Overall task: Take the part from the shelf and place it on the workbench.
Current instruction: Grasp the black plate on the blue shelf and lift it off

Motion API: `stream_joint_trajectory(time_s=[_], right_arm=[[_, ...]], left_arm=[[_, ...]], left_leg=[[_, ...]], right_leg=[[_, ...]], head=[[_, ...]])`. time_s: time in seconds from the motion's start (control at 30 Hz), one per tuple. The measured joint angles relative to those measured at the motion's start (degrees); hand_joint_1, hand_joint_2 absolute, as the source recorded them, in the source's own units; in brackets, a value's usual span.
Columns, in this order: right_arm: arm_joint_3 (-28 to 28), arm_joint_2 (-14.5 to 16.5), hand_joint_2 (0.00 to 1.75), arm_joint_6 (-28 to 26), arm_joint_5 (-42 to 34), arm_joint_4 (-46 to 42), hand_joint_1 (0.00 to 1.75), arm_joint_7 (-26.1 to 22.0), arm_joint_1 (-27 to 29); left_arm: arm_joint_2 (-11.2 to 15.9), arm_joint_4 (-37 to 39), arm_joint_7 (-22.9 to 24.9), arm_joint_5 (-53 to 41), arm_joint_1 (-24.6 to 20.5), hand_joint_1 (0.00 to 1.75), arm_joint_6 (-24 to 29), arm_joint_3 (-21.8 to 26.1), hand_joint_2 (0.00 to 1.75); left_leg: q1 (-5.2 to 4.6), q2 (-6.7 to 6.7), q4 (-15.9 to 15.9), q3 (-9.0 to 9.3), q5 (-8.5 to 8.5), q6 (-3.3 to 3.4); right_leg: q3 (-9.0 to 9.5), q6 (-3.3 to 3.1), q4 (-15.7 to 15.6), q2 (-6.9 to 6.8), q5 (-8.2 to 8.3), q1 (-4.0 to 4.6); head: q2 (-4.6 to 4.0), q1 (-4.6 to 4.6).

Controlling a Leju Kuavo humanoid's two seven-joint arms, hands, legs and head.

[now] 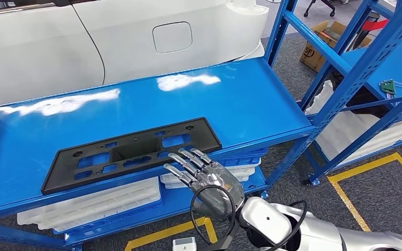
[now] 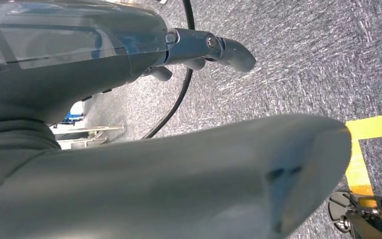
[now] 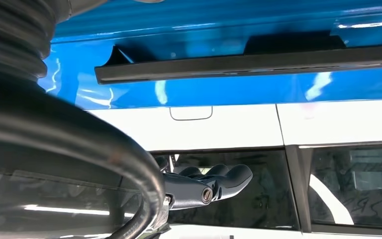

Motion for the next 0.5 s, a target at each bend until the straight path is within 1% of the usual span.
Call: stream_joint_trajectory(time_s=[0.2, 0.33, 0.5], right_arm=[[0.87, 1.24, 1.75, 0.29, -0.75, 0.78, 0.00, 0.52, -0.79], [1.68, 3.37, 1.75, 0.18, -1.27, 2.74, 0.00, 1.08, -1.28], [2.61, 6.76, 1.75, 0.03, -2.12, 5.78, 0.00, 1.45, -2.05]], left_arm=[[-0.09, 0.00, 0.00, 0.01, 0.00, 0.00, 0.01, 0.02, 0.00], [-0.27, 0.00, 0.00, -0.08, 0.00, 0.00, 0.00, 0.01, 0.00], [-0.49, 0.00, 0.00, -0.23, 0.00, 0.00, -0.01, 0.01, 0.00]], left_leg=[[0.00, 0.00, 0.00, 0.00, 0.00, 0.00], [0.02, 0.00, 0.00, 0.00, 0.00, 0.00], [0.03, 0.00, 0.00, 0.00, 0.01, -0.01]], right_leg=[[0.00, 0.00, 0.00, 0.00, 0.00, 0.01], [0.00, 0.00, 0.00, 0.00, 0.00, 0.02], [0.00, 0.00, 0.01, 0.00, 0.00, 0.03]], head=[[0.00, 0.00], [0.00, 0.00], [0.00, 0.00]])
